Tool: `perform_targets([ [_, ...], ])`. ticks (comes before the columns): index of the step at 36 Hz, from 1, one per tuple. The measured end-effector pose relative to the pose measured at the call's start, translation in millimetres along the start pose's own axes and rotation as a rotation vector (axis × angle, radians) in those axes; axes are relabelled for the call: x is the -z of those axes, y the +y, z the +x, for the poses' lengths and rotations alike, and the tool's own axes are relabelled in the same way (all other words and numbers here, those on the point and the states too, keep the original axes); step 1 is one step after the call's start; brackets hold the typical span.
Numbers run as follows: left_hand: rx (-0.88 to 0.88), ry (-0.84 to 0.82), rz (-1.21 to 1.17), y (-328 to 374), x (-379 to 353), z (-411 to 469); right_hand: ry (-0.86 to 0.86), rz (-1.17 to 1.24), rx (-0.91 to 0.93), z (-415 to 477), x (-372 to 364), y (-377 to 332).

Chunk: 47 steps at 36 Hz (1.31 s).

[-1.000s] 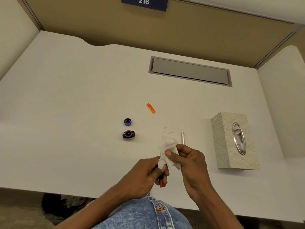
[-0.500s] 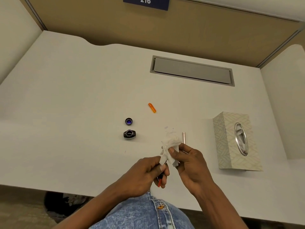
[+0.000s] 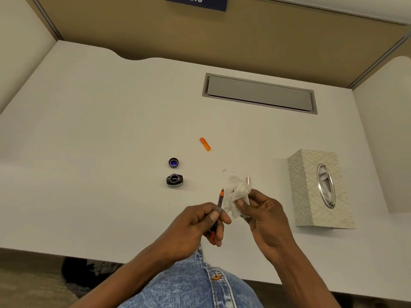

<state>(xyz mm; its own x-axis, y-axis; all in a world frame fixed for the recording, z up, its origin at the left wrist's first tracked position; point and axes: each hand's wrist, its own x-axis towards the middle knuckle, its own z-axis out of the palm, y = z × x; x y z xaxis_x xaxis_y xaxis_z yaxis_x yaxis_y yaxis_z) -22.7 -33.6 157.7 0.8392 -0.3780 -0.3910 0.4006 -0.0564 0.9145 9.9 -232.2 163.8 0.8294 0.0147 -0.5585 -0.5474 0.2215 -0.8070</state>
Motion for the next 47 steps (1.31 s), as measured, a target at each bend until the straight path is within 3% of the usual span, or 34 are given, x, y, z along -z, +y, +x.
perform_targets([
  [11,0.078,-0.054,0.006,-2,-2,1,-0.159,0.078,-0.056,-1,-13,5],
  [19,0.047,0.024,0.198,-5,-3,1,-0.085,0.091,-0.002,2,-22,11],
  [28,0.006,0.069,0.327,-5,0,3,-0.076,0.286,0.006,9,-24,1],
  [37,-0.044,0.077,0.185,1,7,3,0.052,-0.078,0.079,12,-9,-4],
  [47,-0.022,0.075,0.219,-2,4,9,0.028,-0.072,0.022,-2,-25,1],
])
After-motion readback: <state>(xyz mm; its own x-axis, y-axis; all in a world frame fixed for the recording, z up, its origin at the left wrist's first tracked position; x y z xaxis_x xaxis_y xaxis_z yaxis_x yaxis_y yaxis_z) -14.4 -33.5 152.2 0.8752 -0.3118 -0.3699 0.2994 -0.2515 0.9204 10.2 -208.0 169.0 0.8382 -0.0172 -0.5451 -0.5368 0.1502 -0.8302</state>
